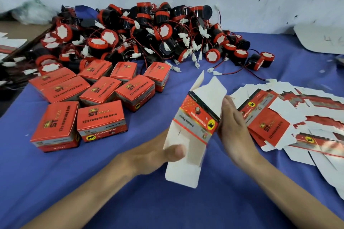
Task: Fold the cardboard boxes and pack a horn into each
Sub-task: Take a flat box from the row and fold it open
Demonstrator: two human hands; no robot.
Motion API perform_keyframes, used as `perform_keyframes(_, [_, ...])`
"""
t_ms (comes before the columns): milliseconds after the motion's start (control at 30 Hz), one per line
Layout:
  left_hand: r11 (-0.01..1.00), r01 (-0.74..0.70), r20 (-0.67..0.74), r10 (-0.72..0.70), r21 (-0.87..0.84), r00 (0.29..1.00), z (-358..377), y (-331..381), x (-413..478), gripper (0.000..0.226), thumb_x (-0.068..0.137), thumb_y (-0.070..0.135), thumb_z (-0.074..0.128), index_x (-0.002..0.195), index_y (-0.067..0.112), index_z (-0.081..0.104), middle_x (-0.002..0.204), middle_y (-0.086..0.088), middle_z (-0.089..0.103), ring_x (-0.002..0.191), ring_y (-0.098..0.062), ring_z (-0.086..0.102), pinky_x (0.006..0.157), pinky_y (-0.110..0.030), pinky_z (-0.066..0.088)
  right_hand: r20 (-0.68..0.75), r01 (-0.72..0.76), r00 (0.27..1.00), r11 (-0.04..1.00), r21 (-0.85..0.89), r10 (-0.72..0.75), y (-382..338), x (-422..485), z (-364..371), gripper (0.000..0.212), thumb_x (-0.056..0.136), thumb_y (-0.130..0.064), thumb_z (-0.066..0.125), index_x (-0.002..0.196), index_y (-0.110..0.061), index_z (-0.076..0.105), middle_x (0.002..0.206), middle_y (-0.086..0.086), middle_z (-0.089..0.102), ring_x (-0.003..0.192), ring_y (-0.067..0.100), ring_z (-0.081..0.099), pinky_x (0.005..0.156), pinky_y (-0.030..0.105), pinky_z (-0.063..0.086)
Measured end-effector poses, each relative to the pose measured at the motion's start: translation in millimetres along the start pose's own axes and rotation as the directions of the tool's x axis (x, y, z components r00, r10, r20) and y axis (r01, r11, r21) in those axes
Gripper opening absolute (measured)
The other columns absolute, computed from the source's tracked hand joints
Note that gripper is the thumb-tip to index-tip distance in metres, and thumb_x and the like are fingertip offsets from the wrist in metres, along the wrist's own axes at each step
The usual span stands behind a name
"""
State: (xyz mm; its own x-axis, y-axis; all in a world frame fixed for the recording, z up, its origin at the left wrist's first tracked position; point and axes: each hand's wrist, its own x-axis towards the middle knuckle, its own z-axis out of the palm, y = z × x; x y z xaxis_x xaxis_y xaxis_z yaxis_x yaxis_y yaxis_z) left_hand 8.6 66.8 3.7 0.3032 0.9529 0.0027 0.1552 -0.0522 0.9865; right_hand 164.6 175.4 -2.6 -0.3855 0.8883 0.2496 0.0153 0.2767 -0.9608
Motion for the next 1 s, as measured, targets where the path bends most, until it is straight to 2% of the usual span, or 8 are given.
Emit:
perform_keyframes(100, [0.996, 0.092, -0.092, -0.093, -0.016, 0.991, -5.8, 0.3, -5.0, 0.160, 0.020, 0.104, 0.042, 0.145, 0.006, 0.025, 0.151, -0.009, 0.035, 0.143, -0.016, 0.029, 0.116, -0.032, 0.026, -0.040, 0.048, 0.998, 0.994, -0.093, -0.052, -3.5, 0.5, -3.1, 0.041, 0.106, -0.028, 0.023, 0.085, -0.037, 0.057, 0.082, -0.022, 0.059, 0.079, -0.003, 0.055, 0.074, 0.016, 0.043])
perform_keyframes(200, [0.957, -0.093, -0.031, 0.088, -0.274, 0.996, 2.5, 22.3, 13.4, 0.109, 0.066, 0.078, 0.062, 0.145, 0.013, 0.024, 0.140, 0.005, 0.052, 0.131, -0.009, 0.045, 0.106, -0.021, 0.036, -0.044, 0.013, 0.999, 0.988, -0.156, -0.020, -5.6, -0.5, -3.6, 0.046, 0.100, -0.042, 0.022, 0.118, -0.018, 0.057, 0.110, 0.003, 0.062, 0.104, 0.012, 0.060, 0.087, 0.027, 0.048])
perform_keyframes(300, [0.949, -0.140, -0.240, 0.071, -0.284, 0.968, 17.0, 20.7, 26.6, 0.051, 0.080, 0.045, 0.073, 0.121, 0.027, 0.049, 0.103, 0.018, 0.072, 0.097, 0.001, 0.066, 0.077, -0.011, 0.050, 0.054, 0.002, 0.999, 0.994, -0.111, 0.004, -7.4, -7.3, 0.3, 0.062, 0.092, -0.065, 0.025, 0.124, -0.020, 0.053, 0.118, 0.002, 0.060, 0.111, 0.013, 0.058, 0.091, 0.025, 0.047])
perform_keyframes(367, [0.964, -0.150, -0.422, 0.045, -0.218, 0.905, 18.6, 9.1, 29.4, 0.050, 0.077, 0.040, 0.074, 0.121, 0.032, 0.052, 0.100, 0.016, 0.072, 0.091, -0.003, 0.069, 0.069, -0.013, 0.052, 0.138, -0.055, 0.989, 0.998, 0.028, 0.051, -9.2, -10.8, -1.4, 0.075, 0.073, -0.079, 0.046, 0.127, -0.028, 0.049, 0.119, 0.001, 0.061, 0.113, 0.018, 0.060, 0.091, 0.036, 0.051])
perform_keyframes(567, [0.945, -0.252, -0.558, 0.097, -0.208, 0.824, 14.7, -1.0, 29.0, 0.058, 0.074, 0.039, 0.064, 0.127, 0.036, 0.040, 0.098, 0.018, 0.068, 0.088, -0.006, 0.069, 0.068, -0.019, 0.054, 0.159, 0.032, 0.985, 0.983, 0.181, -0.062, -11.7, -13.0, 6.4, 0.050, 0.071, -0.034, 0.073, 0.111, -0.026, 0.044, 0.118, -0.030, 0.054, 0.100, -0.002, 0.062, 0.074, 0.020, 0.052])
perform_keyframes(667, [0.926, -0.332, -0.634, 0.149, -0.179, 0.759, 17.9, -1.8, 30.4, 0.063, 0.082, 0.040, 0.064, 0.135, 0.042, 0.029, 0.104, 0.008, 0.067, 0.090, -0.009, 0.069, 0.070, -0.020, 0.054, 0.052, 0.110, 0.991, 0.971, 0.210, -0.124, -9.8, -16.2, 11.8, 0.034, 0.075, -0.032, 0.071, 0.097, -0.025, 0.046, 0.119, -0.011, 0.052, 0.097, 0.005, 0.061, 0.070, 0.020, 0.052])
perform_keyframes(833, [0.931, -0.340, -0.653, 0.176, -0.132, 0.736, 19.8, -1.5, 31.1, 0.026, 0.090, 0.040, 0.045, 0.115, 0.049, 0.045, 0.092, 0.022, 0.063, 0.082, 0.000, 0.066, 0.065, -0.016, 0.052, 0.045, 0.160, 0.984, 0.972, 0.171, -0.170, -8.0, -21.5, 15.7, 0.042, 0.082, -0.040, 0.059, 0.121, -0.043, 0.044, 0.104, -0.021, 0.057, 0.099, 0.004, 0.060, 0.077, 0.018, 0.050])
perform_keyframes(1000, [0.952, -0.301, -0.672, 0.185, -0.059, 0.717, 21.2, -3.4, 31.8, 0.012, 0.090, 0.041, 0.044, 0.093, 0.045, 0.055, 0.110, -0.011, 0.054, 0.093, -0.020, 0.063, 0.071, -0.027, 0.054, 0.027, 0.157, 0.986, 0.975, 0.156, -0.163, -3.9, -18.8, 17.3, 0.040, 0.082, -0.044, 0.058, 0.121, -0.049, 0.050, 0.094, -0.013, 0.058, 0.091, 0.007, 0.061, 0.079, 0.024, 0.051])
